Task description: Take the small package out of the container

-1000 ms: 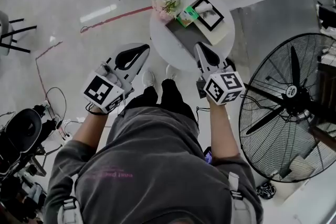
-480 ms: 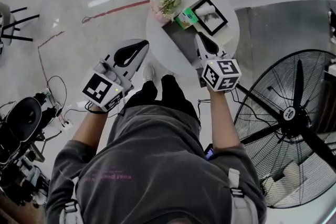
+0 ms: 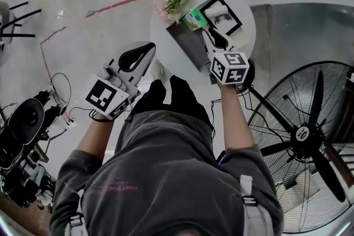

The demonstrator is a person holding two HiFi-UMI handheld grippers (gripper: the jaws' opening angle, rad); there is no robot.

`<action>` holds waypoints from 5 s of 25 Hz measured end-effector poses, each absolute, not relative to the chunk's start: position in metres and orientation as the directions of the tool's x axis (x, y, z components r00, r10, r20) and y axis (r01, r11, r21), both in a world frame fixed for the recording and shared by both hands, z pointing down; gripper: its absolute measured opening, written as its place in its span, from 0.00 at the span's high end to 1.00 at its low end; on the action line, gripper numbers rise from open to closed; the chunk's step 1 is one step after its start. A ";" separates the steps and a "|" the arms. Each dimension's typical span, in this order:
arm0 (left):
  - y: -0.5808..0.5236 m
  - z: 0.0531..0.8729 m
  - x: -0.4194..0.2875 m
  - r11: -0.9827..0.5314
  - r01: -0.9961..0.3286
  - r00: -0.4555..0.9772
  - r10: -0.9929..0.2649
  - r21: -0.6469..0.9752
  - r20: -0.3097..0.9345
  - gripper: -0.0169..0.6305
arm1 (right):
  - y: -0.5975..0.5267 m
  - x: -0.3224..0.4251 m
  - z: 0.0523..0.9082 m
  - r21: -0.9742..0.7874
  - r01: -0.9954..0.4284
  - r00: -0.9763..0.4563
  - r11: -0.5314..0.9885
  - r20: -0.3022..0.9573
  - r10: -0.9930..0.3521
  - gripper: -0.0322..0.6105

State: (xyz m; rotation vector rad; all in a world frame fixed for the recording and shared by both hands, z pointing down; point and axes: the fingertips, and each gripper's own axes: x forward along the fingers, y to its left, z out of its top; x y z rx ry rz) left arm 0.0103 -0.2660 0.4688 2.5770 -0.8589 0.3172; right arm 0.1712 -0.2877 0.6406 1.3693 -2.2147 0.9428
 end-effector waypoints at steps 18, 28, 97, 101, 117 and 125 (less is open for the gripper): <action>-0.271 0.494 0.000 -0.693 -0.638 0.766 -0.523 0.335 0.375 0.95 | -0.311 0.161 0.698 -0.309 -0.901 -0.431 0.303 0.705 -0.563 0.68; -0.269 0.495 -0.012 -0.678 -0.652 0.753 -0.530 0.339 0.389 0.95 | -0.311 0.155 0.705 -0.264 -0.914 -0.398 0.308 0.733 -0.551 0.77; -0.181 0.338 -0.057 -0.829 -0.535 0.845 -0.527 0.160 0.094 0.95 | -0.165 0.104 0.335 -0.063 -0.911 -0.410 0.408 0.256 -0.875 0.80; -0.181 0.336 -0.053 -0.835 -0.529 0.849 -0.521 0.154 0.091 0.95 | -0.163 0.105 0.327 -0.062 -0.911 -0.410 0.408 0.236 -0.881 0.80; -0.178 0.327 -0.038 -0.847 -0.512 0.859 -0.506 0.139 0.080 0.95 | -0.157 0.110 0.327 -0.056 -0.909 -0.414 0.413 0.231 -0.880 0.80; -0.171 0.329 -0.035 -0.846 -0.515 0.857 -0.509 0.137 0.078 0.95 | -0.153 0.110 0.332 -0.057 -0.904 -0.424 0.423 0.239 -0.874 0.80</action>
